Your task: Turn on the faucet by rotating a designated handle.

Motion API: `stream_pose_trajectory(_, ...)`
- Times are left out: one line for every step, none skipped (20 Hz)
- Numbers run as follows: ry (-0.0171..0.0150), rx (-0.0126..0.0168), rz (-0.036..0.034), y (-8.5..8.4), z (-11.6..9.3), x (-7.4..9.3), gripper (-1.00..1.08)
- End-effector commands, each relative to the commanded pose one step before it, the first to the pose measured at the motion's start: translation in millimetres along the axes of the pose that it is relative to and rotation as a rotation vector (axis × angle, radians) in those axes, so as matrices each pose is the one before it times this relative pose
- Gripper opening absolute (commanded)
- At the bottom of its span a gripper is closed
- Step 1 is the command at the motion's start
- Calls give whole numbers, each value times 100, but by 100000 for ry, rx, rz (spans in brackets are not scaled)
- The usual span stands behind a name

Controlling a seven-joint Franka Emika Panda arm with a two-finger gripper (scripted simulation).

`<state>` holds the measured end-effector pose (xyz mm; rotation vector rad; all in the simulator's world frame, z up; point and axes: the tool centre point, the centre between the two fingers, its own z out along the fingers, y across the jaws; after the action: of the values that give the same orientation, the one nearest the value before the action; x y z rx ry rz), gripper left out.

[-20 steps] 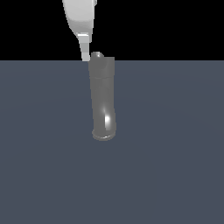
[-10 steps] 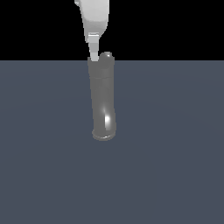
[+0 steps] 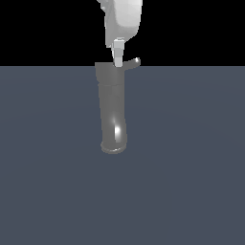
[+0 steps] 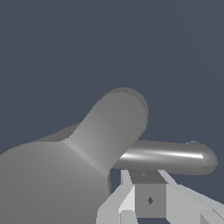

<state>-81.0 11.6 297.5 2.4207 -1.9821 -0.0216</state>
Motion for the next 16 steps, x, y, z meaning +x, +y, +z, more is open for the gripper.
stream_pose_trajectory(192, 1867, 8083, -375, -54, 5287, -100)
stream_pose_trajectory(0, 0, 0, 0, 0, 0, -100)
stream_pose_trajectory(-764, -1710, -7880, 414, 31, -4604, -100)
stream_pose_trajectory(36, 75, 352, -297, -4, 290, -100)
stream_pose_trajectory(36, 75, 352, -296, -4, 290, -100)
stream_pose_trajectory(36, 75, 352, -295, -4, 289, -100)
stream_pose_trajectory(35, 75, 349, -294, -4, 287, -100)
stream_pose_trajectory(35, 75, 349, -293, -4, 287, -100)
stream_pose_trajectory(35, 75, 349, -292, -4, 286, -100)
stream_pose_trajectory(34, 74, 346, -291, -4, 284, -100)
stream_pose_trajectory(34, 73, 343, -290, -4, 282, -100)
stream_pose_trajectory(34, 74, 346, -289, -5, 283, -100)
stream_pose_trajectory(33, 73, 339, -288, -4, 280, -100)
stream_pose_trajectory(33, 73, 340, -287, -4, 279, -100)
stream_pose_trajectory(33, 73, 343, -285, -5, 280, -100)
stream_pose_trajectory(32, 72, 336, -285, -5, 276, -100)
